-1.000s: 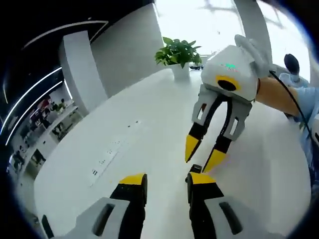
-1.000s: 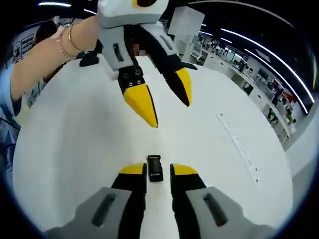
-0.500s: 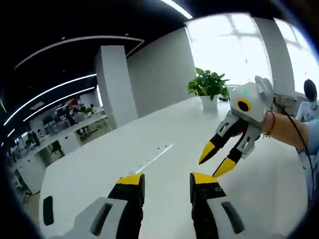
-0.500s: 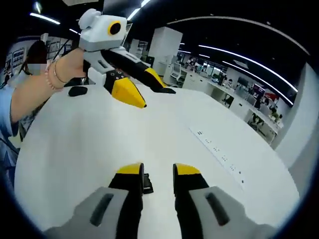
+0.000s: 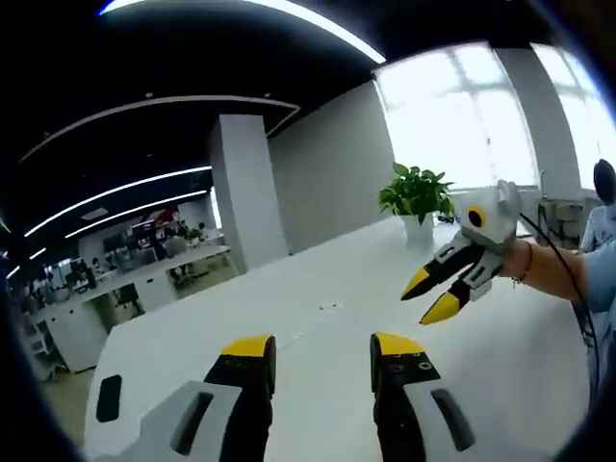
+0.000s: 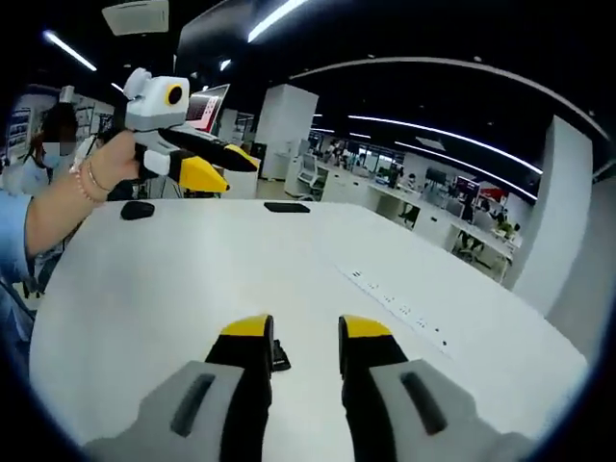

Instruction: Snap the two parts of the plastic buckle together until the buckle closes and remains connected.

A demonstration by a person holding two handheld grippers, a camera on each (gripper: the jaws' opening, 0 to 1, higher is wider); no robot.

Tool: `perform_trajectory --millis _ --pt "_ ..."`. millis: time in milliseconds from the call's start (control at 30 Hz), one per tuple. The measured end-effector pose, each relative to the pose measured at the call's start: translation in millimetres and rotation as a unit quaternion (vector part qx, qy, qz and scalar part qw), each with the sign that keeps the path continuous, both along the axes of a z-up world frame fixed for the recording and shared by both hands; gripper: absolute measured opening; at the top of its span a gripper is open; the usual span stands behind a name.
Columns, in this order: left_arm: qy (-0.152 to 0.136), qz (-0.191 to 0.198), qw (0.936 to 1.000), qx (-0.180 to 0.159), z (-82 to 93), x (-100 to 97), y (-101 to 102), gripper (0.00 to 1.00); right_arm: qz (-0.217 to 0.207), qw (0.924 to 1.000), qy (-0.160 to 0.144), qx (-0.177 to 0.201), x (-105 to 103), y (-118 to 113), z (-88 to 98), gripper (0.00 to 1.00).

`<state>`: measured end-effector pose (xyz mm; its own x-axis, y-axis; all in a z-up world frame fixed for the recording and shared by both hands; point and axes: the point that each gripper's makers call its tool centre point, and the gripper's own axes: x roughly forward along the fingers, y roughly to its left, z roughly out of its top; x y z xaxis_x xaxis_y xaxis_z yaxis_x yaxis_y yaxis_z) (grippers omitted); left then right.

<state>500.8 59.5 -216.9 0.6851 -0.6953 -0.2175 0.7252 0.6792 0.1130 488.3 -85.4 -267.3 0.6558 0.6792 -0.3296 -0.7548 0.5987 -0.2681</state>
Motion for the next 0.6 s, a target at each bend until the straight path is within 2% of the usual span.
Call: perform_trajectory --millis 67,133,267,367,467,600 --pt "-0.001 0.004 1.0 0.003 -1.7 -4.3 3.8 0.41 0.004 0.9999 -0.013 0.004 -5.3 -1.4 7.1 0.26" --pt "-0.017 0.02 0.9995 0.018 -0.7 -7.1 11.6 0.42 0.006 0.9997 -0.02 0.014 -9.1 -4.0 14.8 0.27" --pt "-0.024 0.019 0.9993 0.019 4.8 -19.0 17.8 0.44 0.022 0.9987 -0.006 0.046 -22.9 -3.5 25.8 0.29" --pt "-0.03 0.018 0.9993 0.017 8.5 -30.0 20.2 0.44 0.022 0.9982 -0.012 0.055 -29.5 -6.6 34.3 0.3" --pt "-0.046 0.024 0.9986 0.014 13.4 -41.2 24.8 0.44 0.013 0.9976 -0.023 0.065 -34.5 -13.1 44.7 0.31" --pt "-0.058 0.025 0.998 -0.007 20.7 -57.8 28.7 0.44 -0.017 0.997 -0.053 0.053 -37.5 -28.6 52.1 0.32"
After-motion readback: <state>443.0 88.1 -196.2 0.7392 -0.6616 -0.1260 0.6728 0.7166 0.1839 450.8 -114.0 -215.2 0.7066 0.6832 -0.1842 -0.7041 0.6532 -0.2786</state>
